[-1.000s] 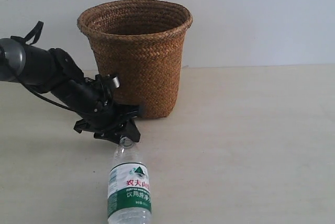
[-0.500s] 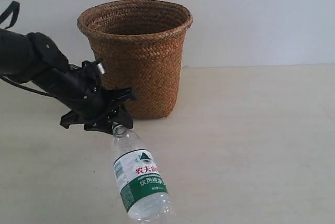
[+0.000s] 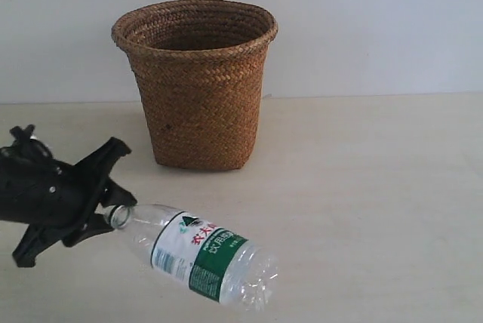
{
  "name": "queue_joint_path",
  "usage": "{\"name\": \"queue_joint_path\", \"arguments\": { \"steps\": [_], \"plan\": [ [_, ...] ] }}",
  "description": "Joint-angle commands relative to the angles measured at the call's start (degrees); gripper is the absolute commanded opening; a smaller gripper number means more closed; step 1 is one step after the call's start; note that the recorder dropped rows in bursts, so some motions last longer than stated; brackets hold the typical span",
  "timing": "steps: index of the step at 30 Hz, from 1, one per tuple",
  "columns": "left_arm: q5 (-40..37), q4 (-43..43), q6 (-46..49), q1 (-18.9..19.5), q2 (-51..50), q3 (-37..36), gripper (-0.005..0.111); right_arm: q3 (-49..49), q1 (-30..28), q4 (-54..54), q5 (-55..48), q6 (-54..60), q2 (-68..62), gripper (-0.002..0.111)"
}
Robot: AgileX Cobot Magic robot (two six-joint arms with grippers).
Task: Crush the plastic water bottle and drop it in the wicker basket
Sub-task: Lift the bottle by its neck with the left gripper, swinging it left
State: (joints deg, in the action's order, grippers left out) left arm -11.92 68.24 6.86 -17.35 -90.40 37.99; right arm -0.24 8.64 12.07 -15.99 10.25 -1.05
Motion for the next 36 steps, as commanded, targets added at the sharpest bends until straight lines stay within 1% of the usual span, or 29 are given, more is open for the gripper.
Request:
{"name": "queue_joint_path", "arguments": {
  "steps": [1,4,6,9,16,21,23,25,28,29,31,32,33,34,35,36],
  "plan": [
    [7.6,4.9,0.5,0.1,8.6,-8.9,0.004,0.2,-0.1,-0.4,0.1,0.1,0.4,0.000],
    [14.2,10.6,-0.6,0.1,13.8,-15.4,0.004,0.2,-0.1,-0.4,0.1,0.1,0.4,0.000],
    [16.3,11.3,-0.6,0.1,16.1,-17.8,0.004,0.2,-0.1,-0.4,0.1,0.1,0.4,0.000],
    [16.3,11.3,-0.6,0.1,18.1,-19.2,0.004,0.2,-0.1,-0.4,0.1,0.1,0.4,0.000],
    [16.7,11.3,-1.0,0.1,17.9,-19.0,0.004,0.2,-0.1,-0.4,0.1,0.1,0.4,0.000],
    [19.8,11.5,-5.7,0.1,12.3,-18.4,0.004,0.2,-0.1,-0.4,0.1,0.1,0.4,0.000],
    [19.1,11.5,-6.0,0.1,9.5,-16.3,0.004,0.2,-0.1,-0.4,0.1,0.1,0.4,0.000],
    [16.7,11.2,-5.9,0.1,8.2,-13.5,0.004,0.2,-0.1,-0.4,0.1,0.1,0.4,0.000],
    [15.0,6.7,-5.9,0.1,7.4,-11.0,0.004,0.2,-0.1,-0.4,0.1,0.1,0.4,0.000],
    [14.5,6.4,-6.0,0.1,7.0,-10.5,0.005,0.2,-0.1,-0.4,0.1,0.1,0.4,0.000],
    [13.8,6.0,-5.7,0.1,6.6,-9.7,0.013,0.2,-0.1,-0.4,0.1,0.1,0.4,0.000],
    [13.6,5.7,-5.5,0.1,6.1,-9.4,0.019,0.2,-0.1,-0.4,0.1,0.1,0.4,0.000],
    [13.5,5.6,-4.2,0.1,5.7,-9.3,0.027,0.2,-0.1,-0.4,0.1,0.1,0.4,0.000],
    [13.8,5.6,-3.0,0.1,5.1,-9.3,0.040,0.2,-0.1,-0.4,0.1,0.1,0.4,0.000],
    [14.0,5.3,-2.4,0.1,4.6,-9.3,0.046,0.2,-0.1,-0.4,0.1,0.1,0.4,0.000],
    [14.0,5.2,-1.5,0.1,4.1,-9.3,0.050,0.2,-0.1,-0.4,0.1,0.1,0.4,0.000]
  ]
}}
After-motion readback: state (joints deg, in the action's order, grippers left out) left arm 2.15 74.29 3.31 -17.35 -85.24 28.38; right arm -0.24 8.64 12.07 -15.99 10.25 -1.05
